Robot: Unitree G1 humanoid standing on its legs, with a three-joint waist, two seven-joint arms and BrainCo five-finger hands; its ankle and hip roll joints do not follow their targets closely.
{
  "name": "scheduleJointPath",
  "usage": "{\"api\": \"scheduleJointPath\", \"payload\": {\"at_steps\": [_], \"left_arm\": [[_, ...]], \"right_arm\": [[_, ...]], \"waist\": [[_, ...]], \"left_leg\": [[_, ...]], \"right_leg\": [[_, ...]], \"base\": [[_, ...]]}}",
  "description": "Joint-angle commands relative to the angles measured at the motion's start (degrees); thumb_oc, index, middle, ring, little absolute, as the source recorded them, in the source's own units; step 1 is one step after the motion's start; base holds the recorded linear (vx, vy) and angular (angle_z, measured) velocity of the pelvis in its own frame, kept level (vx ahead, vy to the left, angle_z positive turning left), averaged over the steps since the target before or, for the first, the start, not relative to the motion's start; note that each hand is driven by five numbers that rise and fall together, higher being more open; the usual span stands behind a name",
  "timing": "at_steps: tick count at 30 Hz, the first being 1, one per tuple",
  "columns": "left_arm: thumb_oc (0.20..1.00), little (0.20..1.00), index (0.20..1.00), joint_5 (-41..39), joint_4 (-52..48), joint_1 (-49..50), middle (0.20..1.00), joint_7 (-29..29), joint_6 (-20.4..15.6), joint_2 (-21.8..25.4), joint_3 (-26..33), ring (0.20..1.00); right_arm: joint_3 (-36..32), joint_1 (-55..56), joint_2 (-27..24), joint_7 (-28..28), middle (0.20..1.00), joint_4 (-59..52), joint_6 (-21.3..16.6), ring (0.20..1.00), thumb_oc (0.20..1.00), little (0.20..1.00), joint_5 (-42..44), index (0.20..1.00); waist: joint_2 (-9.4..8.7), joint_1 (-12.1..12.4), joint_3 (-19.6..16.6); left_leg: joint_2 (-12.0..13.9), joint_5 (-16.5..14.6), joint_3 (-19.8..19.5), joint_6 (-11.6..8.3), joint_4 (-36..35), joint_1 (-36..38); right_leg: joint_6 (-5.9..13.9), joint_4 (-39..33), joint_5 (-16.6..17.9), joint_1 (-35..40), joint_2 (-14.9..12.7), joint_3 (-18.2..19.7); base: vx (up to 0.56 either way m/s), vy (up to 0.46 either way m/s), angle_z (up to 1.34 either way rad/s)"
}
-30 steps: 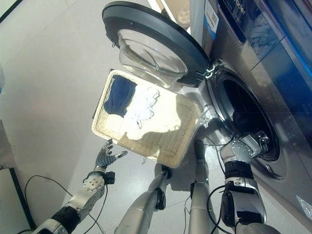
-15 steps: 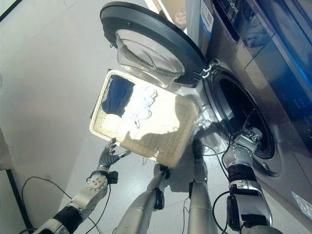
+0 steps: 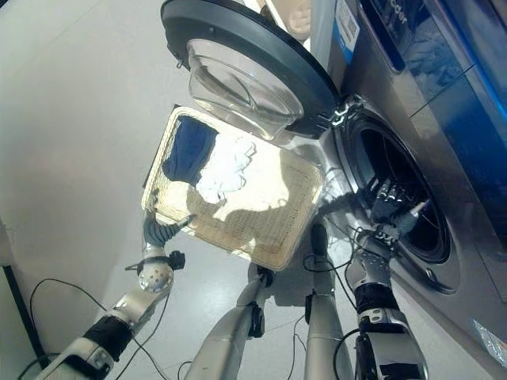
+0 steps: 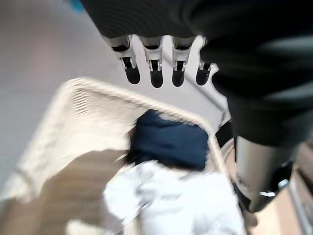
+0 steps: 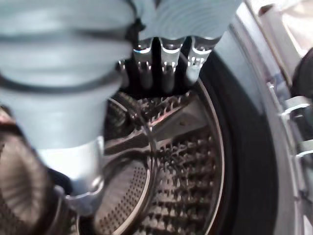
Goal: Put the clothes into the washing machine.
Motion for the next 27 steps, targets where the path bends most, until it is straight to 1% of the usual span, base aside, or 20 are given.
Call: {"api": "scheduleJointPath", "payload": {"at_steps": [1, 3, 7, 10, 13, 14, 15, 16, 18, 19, 20, 21, 24, 26, 27], "left_arm": [[1.000, 1.000, 1.000, 5.3, 1.1, -1.8, 1.000, 4.9, 0.4, 3.8, 2.2, 1.000], [1.000, 1.000, 1.000, 7.1, 3.9, -3.8, 1.000, 6.4, 1.4, 4.2, 2.2, 1.000], [1.000, 1.000, 1.000, 8.7, 5.9, -6.2, 1.000, 6.8, 3.5, 5.0, 1.5, 1.000], [1.000, 1.000, 1.000, 10.9, 8.9, -9.2, 1.000, 5.9, 6.2, 5.6, 0.5, 1.000], [1.000, 1.000, 1.000, 11.8, 11.0, -11.8, 1.000, 4.7, 8.6, 6.5, -0.1, 1.000], [1.000, 1.000, 1.000, 12.2, 11.6, -12.4, 1.000, 4.3, 9.8, 6.6, -0.4, 1.000], [1.000, 1.000, 1.000, 12.3, 11.8, -12.8, 1.000, 4.2, 10.3, 6.6, -0.5, 1.000], [1.000, 1.000, 1.000, 12.4, 13.3, -13.8, 1.000, 4.2, 11.4, 6.8, -0.8, 1.000], [1.000, 1.000, 1.000, 12.1, 14.9, -14.9, 1.000, 4.8, 13.2, 6.7, -0.9, 1.000], [1.000, 1.000, 1.000, 12.2, 15.4, -15.3, 1.000, 5.0, 13.5, 6.7, -0.8, 1.000], [1.000, 1.000, 1.000, 12.2, 15.7, -15.3, 1.000, 5.1, 13.6, 6.6, -0.8, 1.000], [1.000, 1.000, 1.000, 12.2, 17.3, -16.2, 1.000, 6.7, 15.1, 6.8, -0.5, 1.000], [1.000, 1.000, 1.000, 11.8, 18.2, -17.4, 1.000, 8.2, 17.5, 7.1, -0.1, 1.000], [1.000, 1.000, 1.000, 11.4, 18.4, -17.7, 1.000, 8.7, 18.3, 7.3, 0.0, 1.000], [1.000, 1.000, 1.000, 11.5, 18.3, -17.8, 1.000, 9.0, 18.0, 7.2, 0.0, 1.000]], "right_arm": [[0.1, 1.4, -1.0, -1.1, 1.000, -2.9, -1.7, 1.000, 1.000, 1.000, -0.5, 1.000], [1.1, 3.5, 0.5, -2.4, 1.000, -3.8, -2.4, 1.000, 1.000, 1.000, -0.5, 1.000], [2.2, 6.0, 1.7, -2.8, 1.000, -4.0, -2.2, 1.000, 1.000, 1.000, -0.5, 1.000], [3.8, 6.6, 0.4, -3.5, 1.000, -1.8, -1.0, 1.000, 1.000, 1.000, -0.5, 1.000], [5.9, 6.6, -1.0, -4.2, 1.000, 0.2, 0.1, 1.000, 1.000, 1.000, -0.5, 1.000], [6.5, 7.0, -1.0, -4.6, 1.000, 0.4, 0.5, 1.000, 1.000, 1.000, -0.5, 1.000], [6.8, 7.0, -1.0, -4.8, 1.000, 0.4, 0.7, 1.000, 1.000, 1.000, -0.5, 1.000], [8.1, 7.7, -0.7, -5.1, 1.000, 0.7, 1.9, 1.000, 1.000, 1.000, -0.8, 1.000], [9.8, 8.6, 0.1, -5.7, 1.000, 0.4, 3.1, 1.000, 1.000, 1.000, -2.6, 1.000], [10.3, 8.7, 0.2, -5.7, 1.000, 0.2, 3.3, 1.000, 1.000, 1.000, -3.2, 1.000], [10.5, 9.0, 0.4, -5.9, 1.000, 0.1, 3.3, 1.000, 1.000, 1.000, -3.5, 1.000], [13.0, 10.3, 1.2, -6.4, 1.000, -0.9, 4.2, 1.000, 1.000, 1.000, -7.7, 1.000], [17.4, 12.1, 2.8, -7.4, 1.000, -2.7, 4.8, 1.000, 1.000, 1.000, -13.8, 1.000], [20.5, 13.3, 3.6, -8.5, 1.000, -3.8, 5.5, 1.000, 1.000, 1.000, -17.4, 1.000], [22.1, 13.7, 3.9, -9.0, 1.000, -4.3, 6.4, 1.000, 1.000, 1.000, -19.8, 1.000]], "waist": [[-0.92, 0.0, -0.7], [-1.71, -1.0, -0.7], [-2.53, -2.0, -0.7], [-3.06, -2.7, -0.7], [-3.58, -3.2, -0.7], [-3.65, -3.3, -0.7], [-3.76, -3.4, -0.7], [-3.94, -3.7, -0.7], [-4.27, -4.0, -0.7], [-4.43, -4.1, -0.7], [-4.43, -4.1, -0.7], [-4.84, -4.5, -0.7], [-5.36, -4.9, -0.7], [-5.63, -5.1, -0.7], [-5.77, -5.2, -0.7]], "left_leg": [[-0.7, 0.3, 1.3, -0.39, 4.5, -4.3], [-0.2, 0.1, 2.0, -0.58, 5.0, -4.8], [0.2, 0.1, 2.5, -0.62, 5.0, -4.9], [0.5, -0.4, 2.9, -0.68, 4.9, -4.5], [0.5, -0.1, 3.3, -0.67, 5.3, -5.2], [0.6, -0.6, 3.3, -0.71, 5.4, -4.8], [0.5, -0.3, 3.4, -0.67, 5.5, -5.2], [0.6, -0.7, 3.4, -0.69, 5.6, -4.9], [0.7, -0.8, 3.6, -0.62, 5.9, -5.2], [0.7, -0.4, 3.7, -0.56, 5.9, -5.6], [0.7, -0.8, 3.6, -0.59, 6.0, -5.3], [0.7, -0.9, 3.6, -0.56, 6.2, -5.6], [0.8, -0.7, 3.8, -0.55, 6.2, -6.0], [0.8, -0.5, 3.9, -0.53, 6.2, -6.3], [0.9, -0.3, 4.0, -0.54, 6.2, -6.5]], "right_leg": [[1.25, 4.3, -2.6, 0.1, 1.8, -3.3], [1.14, 4.7, -2.5, -0.5, 2.0, -2.8], [1.04, 4.8, -2.5, -0.8, 2.4, -2.3], [1.07, 4.9, -2.9, -0.5, 2.7, -1.9], [0.97, 5.1, -2.3, -1.3, 2.7, -1.7], [1.03, 5.1, -2.8, -0.9, 2.8, -1.7], [0.99, 5.1, -2.4, -1.3, 2.7, -1.7], [1.00, 5.3, -2.7, -1.1, 2.8, -1.6], [0.94, 5.4, -2.7, -1.4, 2.9, -1.4], [0.87, 5.4, -2.4, -1.9, 2.9, -1.3], [0.90, 5.5, -2.7, -1.5, 3.0, -1.3], [0.78, 5.5, -2.8, -1.8, 3.1, -1.1], [0.61, 5.6, -2.7, -2.2, 3.3, -0.9], [0.47, 5.8, -2.7, -2.6, 3.5, -0.8], [0.38, 5.9, -2.7, -2.8, 3.6, -0.6]], "base": [[-0.01, 0.070, -0.02], [-0.01, 0.069, -0.03], [-0.01, 0.045, -0.17], [0.00, 0.035, -0.09], [-0.01, 0.032, -0.04], [-0.02, 0.015, -0.06], [0.01, 0.034, -0.06], [-0.01, 0.036, -0.06], [-0.01, 0.031, -0.09], [0.00, 0.012, -0.09], [-0.02, 0.013, -0.04], [0.00, 0.000, 0.00], [-0.01, 0.008, -0.02], [0.00, 0.000, 0.00], [0.00, 0.000, 0.00]]}}
